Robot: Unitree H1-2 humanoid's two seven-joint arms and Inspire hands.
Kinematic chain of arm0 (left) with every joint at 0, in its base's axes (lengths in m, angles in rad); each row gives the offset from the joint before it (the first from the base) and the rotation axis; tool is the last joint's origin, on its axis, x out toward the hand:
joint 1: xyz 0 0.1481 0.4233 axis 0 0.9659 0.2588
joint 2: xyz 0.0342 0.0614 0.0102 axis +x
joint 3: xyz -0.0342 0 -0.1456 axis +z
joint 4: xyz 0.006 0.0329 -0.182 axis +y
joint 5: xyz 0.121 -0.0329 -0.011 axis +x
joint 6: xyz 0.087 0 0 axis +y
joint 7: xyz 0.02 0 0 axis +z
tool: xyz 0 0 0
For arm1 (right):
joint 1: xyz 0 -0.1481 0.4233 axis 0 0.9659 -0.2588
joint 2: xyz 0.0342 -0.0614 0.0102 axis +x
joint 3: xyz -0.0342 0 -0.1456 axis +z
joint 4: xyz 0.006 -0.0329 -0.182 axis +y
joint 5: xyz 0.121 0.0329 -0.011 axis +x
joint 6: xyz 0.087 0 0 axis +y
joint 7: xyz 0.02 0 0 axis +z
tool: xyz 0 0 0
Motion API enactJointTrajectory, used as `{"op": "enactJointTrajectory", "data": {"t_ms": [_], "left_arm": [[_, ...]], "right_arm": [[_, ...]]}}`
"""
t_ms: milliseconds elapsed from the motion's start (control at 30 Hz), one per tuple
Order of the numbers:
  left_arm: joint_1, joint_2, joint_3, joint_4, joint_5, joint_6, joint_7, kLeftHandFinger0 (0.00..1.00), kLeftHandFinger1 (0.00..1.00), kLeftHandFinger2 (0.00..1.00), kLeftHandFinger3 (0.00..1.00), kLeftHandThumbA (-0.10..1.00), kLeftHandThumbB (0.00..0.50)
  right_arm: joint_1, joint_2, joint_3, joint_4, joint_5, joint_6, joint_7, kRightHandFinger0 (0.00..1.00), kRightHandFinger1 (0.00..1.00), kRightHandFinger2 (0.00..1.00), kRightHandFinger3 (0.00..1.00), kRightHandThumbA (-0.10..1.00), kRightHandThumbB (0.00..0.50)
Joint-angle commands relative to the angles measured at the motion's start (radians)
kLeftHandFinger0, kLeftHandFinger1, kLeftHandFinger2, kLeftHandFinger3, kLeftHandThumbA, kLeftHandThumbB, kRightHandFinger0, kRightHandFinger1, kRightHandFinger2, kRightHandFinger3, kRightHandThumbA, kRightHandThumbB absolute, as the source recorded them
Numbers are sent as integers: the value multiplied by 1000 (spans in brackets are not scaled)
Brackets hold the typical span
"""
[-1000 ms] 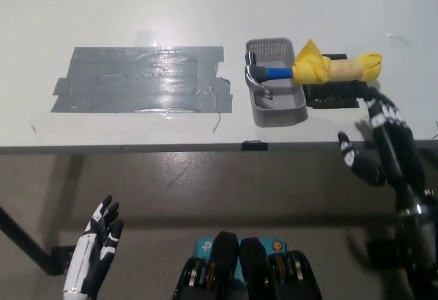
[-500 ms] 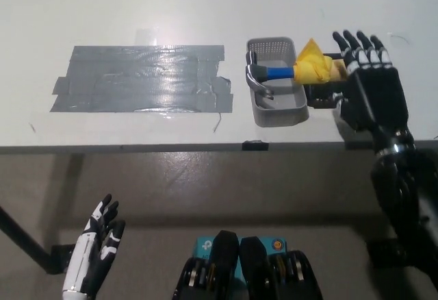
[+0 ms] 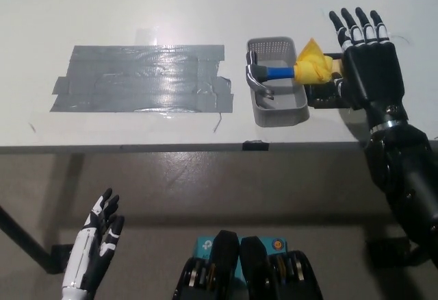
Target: The robot picks the hammer with right hand and hits the black area on the desk and places it back.
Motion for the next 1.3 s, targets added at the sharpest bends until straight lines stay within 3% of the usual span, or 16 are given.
{"op": "enactJointTrajectory", "data": {"t_ms": [0, 167, 300, 433, 733, 1100, 1267], "left_arm": [[-12, 15, -2, -34, 7, -35, 3, 1000, 1000, 1000, 1000, 853, 0], [-19, 17, -4, -31, 4, -42, 1, 1000, 1000, 1000, 1000, 852, 0], [-27, 23, -6, -36, 4, -37, -3, 1000, 1000, 1000, 1000, 846, 0], [-27, 25, -9, -36, 7, -43, -1, 1000, 1000, 1000, 1000, 829, 0], [-32, 25, -15, -31, -6, -44, -6, 1000, 1000, 1000, 1000, 787, 0], [-39, 39, -12, -43, -10, -19, -15, 1000, 1000, 1000, 1000, 756, 0], [-34, 38, -16, -40, -14, -19, -18, 1000, 1000, 1000, 1000, 753, 0]], "right_arm": [[-76, -5, 7, 0, -3, 32, 22, 1000, 1000, 1000, 1000, 837, 500], [-90, -7, 13, 8, 20, 35, 76, 1000, 1000, 1000, 1000, 880, 500], [-92, -18, 7, -20, 63, 8, 143, 1000, 1000, 1000, 1000, 982, 500], [-91, -22, 9, -29, 67, 10, 164, 1000, 1000, 1000, 1000, 996, 500], [-85, -40, 8, -93, 107, 13, 308, 1000, 1000, 1000, 1000, 1000, 500], [-29, -160, -11, -408, 215, 36, 623, 1000, 1000, 1000, 1000, 912, 500], [-20, -166, -7, -429, 218, 43, 653, 1000, 1000, 1000, 1000, 900, 500]]}}
